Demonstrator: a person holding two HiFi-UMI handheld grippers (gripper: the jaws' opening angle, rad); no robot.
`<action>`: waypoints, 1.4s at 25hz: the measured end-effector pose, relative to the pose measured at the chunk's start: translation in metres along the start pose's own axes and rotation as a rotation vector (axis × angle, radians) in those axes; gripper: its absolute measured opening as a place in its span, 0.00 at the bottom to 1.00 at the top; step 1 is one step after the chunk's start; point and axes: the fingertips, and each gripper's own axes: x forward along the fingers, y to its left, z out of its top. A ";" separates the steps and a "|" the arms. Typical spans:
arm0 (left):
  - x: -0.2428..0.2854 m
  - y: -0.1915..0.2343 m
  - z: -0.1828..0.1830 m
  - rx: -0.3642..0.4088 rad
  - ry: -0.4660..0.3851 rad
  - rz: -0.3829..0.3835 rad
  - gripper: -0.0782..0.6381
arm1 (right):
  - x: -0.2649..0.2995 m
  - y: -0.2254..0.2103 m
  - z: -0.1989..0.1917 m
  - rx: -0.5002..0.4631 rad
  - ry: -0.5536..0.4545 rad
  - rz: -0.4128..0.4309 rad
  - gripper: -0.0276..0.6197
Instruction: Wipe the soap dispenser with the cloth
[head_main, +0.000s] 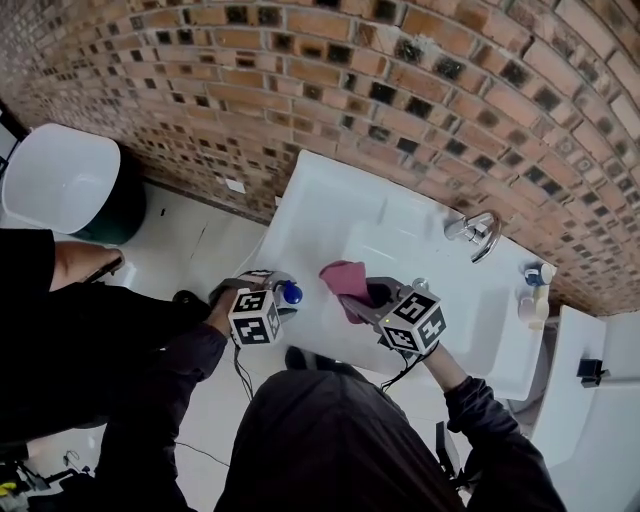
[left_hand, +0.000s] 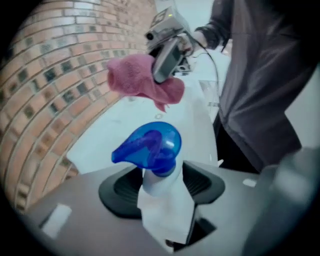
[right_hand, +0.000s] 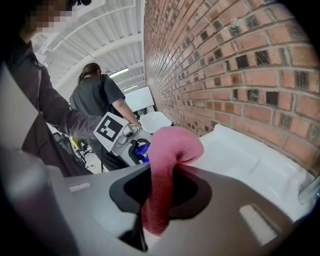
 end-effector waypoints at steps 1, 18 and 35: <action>-0.001 0.006 -0.002 -0.130 0.013 0.072 0.46 | -0.001 -0.001 0.000 0.003 -0.005 -0.003 0.17; -0.004 -0.011 -0.023 -0.635 -0.098 0.290 0.48 | 0.042 -0.010 -0.038 0.136 0.185 -0.096 0.17; 0.006 -0.019 -0.023 -0.481 -0.137 0.270 0.53 | 0.087 -0.007 -0.053 0.185 0.257 0.007 0.16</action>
